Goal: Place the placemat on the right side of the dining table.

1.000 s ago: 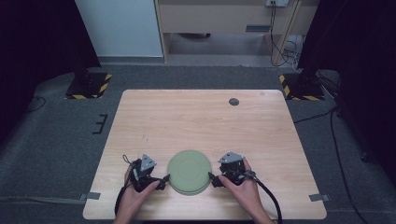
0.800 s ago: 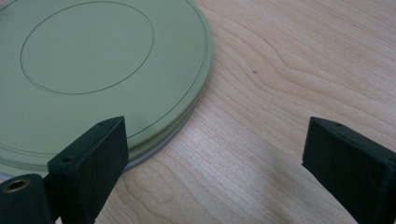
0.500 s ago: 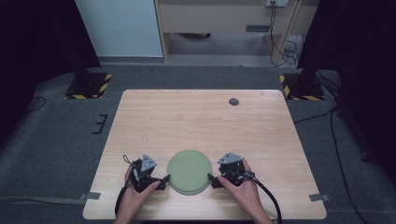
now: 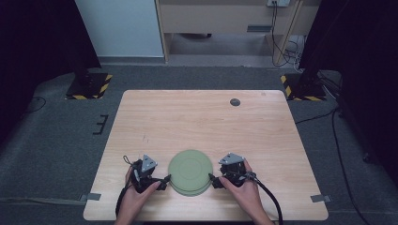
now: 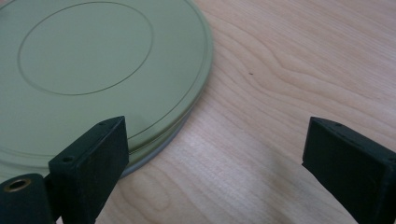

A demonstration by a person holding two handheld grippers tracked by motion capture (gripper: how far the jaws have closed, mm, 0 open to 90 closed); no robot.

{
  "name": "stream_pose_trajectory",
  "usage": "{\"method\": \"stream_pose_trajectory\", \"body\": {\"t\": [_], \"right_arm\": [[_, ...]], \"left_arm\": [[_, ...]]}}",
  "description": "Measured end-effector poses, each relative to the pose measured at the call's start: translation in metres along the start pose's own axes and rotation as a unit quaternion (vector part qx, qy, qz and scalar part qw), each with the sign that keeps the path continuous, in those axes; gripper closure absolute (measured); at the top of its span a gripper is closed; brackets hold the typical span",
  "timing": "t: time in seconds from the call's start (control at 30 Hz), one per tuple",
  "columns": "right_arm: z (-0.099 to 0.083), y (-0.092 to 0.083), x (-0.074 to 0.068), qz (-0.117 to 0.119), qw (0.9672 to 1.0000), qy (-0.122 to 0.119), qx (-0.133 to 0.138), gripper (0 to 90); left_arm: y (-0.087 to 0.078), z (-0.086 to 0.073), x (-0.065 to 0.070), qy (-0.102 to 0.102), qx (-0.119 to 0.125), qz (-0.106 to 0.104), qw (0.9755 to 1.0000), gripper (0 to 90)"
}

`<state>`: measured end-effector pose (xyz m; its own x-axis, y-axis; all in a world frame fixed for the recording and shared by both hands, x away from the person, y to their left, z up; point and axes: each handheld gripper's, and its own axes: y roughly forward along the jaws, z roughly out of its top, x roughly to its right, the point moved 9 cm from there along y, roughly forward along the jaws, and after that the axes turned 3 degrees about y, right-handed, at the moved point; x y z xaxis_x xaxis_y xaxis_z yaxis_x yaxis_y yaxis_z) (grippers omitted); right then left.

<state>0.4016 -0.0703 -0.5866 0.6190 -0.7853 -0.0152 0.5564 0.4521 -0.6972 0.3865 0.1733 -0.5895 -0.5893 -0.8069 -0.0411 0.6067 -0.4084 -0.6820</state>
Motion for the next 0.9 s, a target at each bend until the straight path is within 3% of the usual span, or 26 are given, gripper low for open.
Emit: {"method": "stream_pose_trajectory", "body": {"t": [0.1, 0.47, 0.9], "right_arm": [[-0.0016, -0.0003, -0.0037, 0.008, 0.9999, -0.004, -0.004, 7.2], [0.0013, 0.0031, 0.0012, -0.004, 1.0000, 0.002, 0.001, 4.6], [-0.0005, 0.0025, -0.0024, 0.004, 1.0000, -0.003, -0.004, 4.8]], "left_arm": [[0.0006, -0.0012, 0.0022, 0.004, -0.004, -0.002, 1.0000, 2.4], [0.0045, 0.0028, -0.0008, 0.001, -0.002, 0.006, 1.0000, 0.3], [0.0040, 0.0025, 0.0013, 0.002, -0.002, 0.004, 1.0000, 0.8]]}}
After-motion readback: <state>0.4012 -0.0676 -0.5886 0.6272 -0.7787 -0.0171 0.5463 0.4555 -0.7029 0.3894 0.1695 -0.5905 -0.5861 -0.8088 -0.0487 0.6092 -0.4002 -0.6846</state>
